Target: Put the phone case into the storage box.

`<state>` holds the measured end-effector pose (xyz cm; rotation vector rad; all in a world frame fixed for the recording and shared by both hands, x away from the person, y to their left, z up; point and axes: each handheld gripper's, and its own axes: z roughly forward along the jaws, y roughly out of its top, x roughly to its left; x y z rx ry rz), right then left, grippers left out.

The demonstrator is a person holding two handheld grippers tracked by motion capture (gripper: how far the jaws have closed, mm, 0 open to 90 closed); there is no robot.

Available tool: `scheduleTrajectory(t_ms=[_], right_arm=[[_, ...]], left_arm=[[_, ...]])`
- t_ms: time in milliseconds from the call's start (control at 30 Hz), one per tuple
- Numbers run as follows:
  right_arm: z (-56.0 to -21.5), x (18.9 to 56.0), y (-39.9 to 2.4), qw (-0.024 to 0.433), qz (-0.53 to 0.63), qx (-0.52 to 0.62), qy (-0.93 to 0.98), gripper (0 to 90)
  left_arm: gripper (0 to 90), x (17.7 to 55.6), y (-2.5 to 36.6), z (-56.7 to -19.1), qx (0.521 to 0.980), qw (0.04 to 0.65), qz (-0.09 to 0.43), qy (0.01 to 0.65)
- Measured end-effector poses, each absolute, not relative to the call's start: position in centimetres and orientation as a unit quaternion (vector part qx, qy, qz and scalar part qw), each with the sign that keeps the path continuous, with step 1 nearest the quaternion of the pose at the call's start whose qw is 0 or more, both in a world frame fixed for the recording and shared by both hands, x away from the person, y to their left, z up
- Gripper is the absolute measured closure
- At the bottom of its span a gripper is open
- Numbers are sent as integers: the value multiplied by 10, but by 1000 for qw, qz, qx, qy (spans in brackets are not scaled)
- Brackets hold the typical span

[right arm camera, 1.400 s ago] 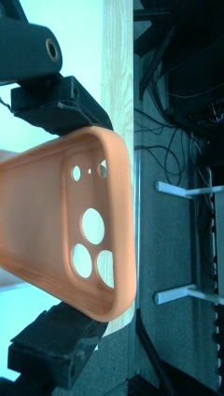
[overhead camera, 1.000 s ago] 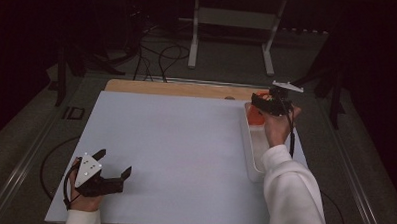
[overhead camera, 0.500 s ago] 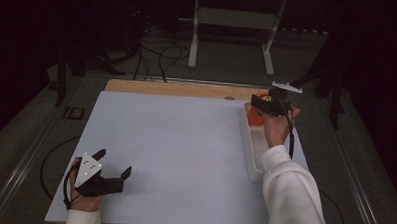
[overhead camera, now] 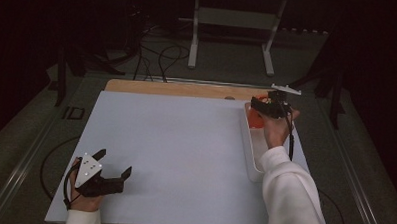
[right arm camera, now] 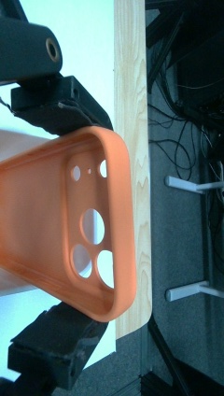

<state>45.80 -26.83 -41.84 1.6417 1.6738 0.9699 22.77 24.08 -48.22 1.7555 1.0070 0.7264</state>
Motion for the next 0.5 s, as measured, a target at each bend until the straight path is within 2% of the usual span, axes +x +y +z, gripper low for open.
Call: scheduleTrajectory(t_ms=[500], right_arm=[[-421, 460, -267, 295, 359, 618, 634, 160]], left_arm=[[1, 228, 241, -482, 719, 475, 297, 412]])
